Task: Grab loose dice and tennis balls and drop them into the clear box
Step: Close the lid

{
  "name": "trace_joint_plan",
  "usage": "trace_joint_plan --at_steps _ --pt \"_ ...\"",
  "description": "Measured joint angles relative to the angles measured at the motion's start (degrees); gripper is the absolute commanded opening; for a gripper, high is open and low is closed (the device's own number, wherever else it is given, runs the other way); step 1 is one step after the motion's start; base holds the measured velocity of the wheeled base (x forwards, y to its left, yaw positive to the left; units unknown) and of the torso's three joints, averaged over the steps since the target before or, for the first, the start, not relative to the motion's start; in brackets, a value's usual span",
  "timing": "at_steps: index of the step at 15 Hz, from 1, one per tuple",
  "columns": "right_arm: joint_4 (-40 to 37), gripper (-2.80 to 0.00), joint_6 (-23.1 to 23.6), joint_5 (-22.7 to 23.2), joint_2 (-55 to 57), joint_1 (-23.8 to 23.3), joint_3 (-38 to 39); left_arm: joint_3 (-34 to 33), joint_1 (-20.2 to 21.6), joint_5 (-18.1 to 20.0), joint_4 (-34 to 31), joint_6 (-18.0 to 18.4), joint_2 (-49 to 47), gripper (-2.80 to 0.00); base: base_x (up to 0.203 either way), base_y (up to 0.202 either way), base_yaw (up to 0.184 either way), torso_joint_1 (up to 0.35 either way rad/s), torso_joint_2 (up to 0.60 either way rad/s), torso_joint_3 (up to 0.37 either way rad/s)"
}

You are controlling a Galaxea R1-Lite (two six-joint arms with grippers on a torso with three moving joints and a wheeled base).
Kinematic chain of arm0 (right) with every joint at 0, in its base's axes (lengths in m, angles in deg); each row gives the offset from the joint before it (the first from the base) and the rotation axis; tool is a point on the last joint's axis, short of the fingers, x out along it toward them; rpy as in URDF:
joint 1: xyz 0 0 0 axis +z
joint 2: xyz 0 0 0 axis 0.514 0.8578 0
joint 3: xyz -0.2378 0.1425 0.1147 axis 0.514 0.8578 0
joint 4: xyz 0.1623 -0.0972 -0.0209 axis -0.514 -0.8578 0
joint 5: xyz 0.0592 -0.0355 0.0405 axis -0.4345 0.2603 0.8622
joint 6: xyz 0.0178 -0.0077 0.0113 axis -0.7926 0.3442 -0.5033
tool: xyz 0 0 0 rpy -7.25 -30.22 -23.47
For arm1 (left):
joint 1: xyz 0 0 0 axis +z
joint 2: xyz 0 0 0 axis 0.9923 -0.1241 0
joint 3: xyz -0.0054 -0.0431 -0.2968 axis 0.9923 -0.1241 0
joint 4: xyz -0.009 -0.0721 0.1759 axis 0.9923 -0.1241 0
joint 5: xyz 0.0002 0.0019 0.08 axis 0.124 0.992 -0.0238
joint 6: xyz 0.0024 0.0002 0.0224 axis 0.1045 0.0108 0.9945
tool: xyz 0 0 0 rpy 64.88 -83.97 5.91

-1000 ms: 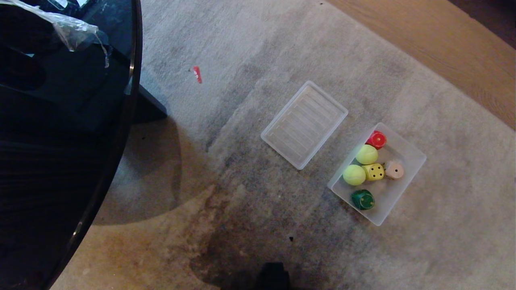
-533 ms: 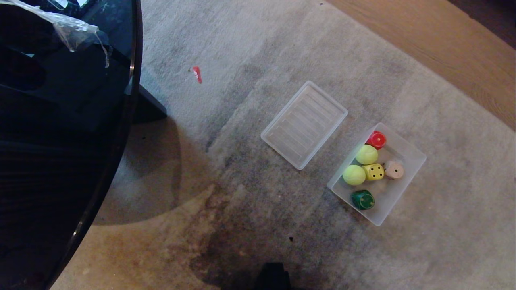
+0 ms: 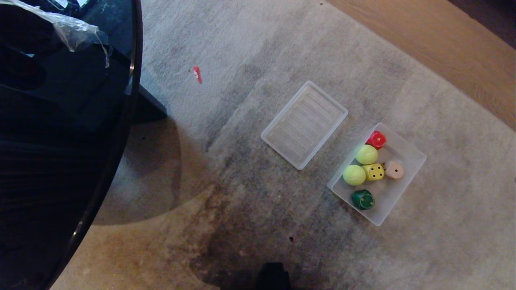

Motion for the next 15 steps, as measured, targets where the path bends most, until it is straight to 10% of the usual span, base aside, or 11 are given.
trace_joint_plan --at_steps 15 --pt "-0.17 -2.80 0.17 0.10 0.02 0.00 0.08 0.00 0.00 -0.01 0.00 0.01 0.00 -2.80 -0.126 0.000 0.000 0.001 0.00 0.002"
